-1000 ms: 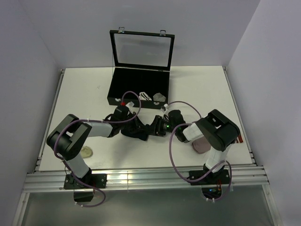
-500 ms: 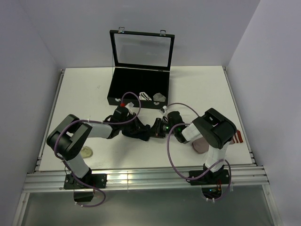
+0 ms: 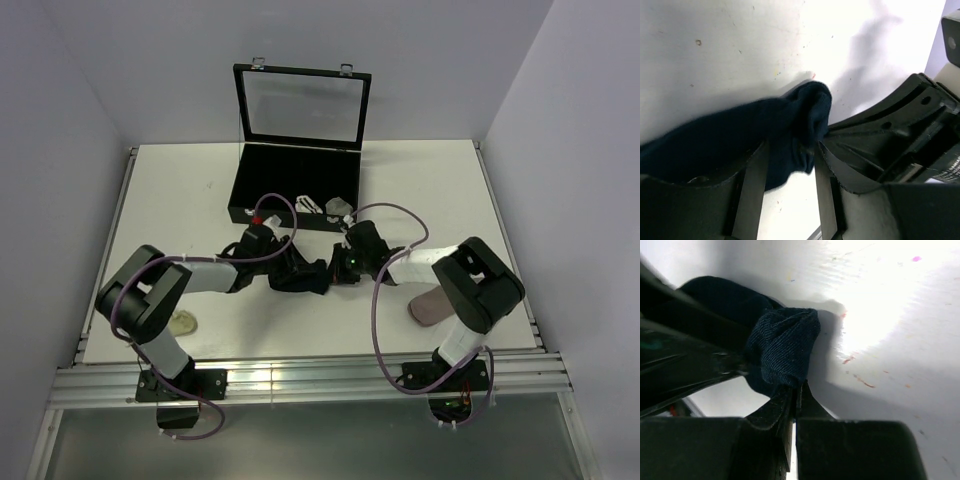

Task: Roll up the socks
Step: Roll the sock at the center of the board.

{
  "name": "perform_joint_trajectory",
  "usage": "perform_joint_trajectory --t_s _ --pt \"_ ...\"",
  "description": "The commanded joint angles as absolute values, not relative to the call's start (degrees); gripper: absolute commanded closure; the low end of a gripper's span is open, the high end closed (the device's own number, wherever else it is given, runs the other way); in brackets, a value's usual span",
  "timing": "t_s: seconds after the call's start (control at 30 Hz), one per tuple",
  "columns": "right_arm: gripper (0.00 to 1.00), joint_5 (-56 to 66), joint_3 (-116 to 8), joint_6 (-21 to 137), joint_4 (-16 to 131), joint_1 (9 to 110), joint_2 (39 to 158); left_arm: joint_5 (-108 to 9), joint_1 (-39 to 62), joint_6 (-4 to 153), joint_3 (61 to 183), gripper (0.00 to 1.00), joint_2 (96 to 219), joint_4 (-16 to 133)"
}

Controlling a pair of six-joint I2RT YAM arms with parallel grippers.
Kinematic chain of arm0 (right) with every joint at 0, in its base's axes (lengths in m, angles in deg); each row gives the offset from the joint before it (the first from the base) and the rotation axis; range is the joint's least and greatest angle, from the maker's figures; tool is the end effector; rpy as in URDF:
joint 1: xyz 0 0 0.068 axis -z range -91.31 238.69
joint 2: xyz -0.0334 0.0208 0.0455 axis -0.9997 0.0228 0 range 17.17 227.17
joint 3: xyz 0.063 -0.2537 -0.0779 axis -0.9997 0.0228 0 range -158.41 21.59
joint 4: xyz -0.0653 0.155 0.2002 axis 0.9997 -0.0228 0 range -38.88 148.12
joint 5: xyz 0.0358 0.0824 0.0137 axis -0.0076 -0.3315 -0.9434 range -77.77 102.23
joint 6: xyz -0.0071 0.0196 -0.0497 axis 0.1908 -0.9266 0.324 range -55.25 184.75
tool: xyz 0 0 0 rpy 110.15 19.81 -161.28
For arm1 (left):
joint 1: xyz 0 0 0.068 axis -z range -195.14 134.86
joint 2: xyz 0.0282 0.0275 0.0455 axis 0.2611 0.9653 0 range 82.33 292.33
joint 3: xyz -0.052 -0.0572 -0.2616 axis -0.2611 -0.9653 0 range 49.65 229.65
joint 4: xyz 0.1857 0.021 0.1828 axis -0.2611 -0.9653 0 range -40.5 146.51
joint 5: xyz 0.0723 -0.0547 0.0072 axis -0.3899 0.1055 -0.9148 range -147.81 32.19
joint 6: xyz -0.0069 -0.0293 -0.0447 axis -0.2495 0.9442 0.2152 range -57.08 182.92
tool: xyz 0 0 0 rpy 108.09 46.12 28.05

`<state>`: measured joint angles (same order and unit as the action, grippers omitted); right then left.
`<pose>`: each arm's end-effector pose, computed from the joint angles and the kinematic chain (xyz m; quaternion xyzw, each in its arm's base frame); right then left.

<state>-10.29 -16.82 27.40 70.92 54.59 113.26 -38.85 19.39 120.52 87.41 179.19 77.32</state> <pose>0.2453 0.1826 0.1256 -0.0492 0.9075 0.3661 0.2002 0.2517 -0.1872 0.1296 -0.1071 0.8840 -0.4126 0.1918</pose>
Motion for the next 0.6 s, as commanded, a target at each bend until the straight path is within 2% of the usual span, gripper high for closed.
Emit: perform_joint_trajectory --t_s 0.0,0.27,0.57 --pt "1.00 -1.85 -20.94 32.14 56.30 53.45 111.21 -43.04 19.32 118.29 90.78 0.53 173.58 72.52" --pt "1.00 5.46 -27.71 34.34 45.12 50.38 112.26 -46.21 20.11 118.82 92.98 0.60 168.82 67.49" --pt "1.00 5.99 -30.44 33.46 43.09 49.58 113.32 -44.80 23.71 118.82 98.52 0.73 175.85 68.55"
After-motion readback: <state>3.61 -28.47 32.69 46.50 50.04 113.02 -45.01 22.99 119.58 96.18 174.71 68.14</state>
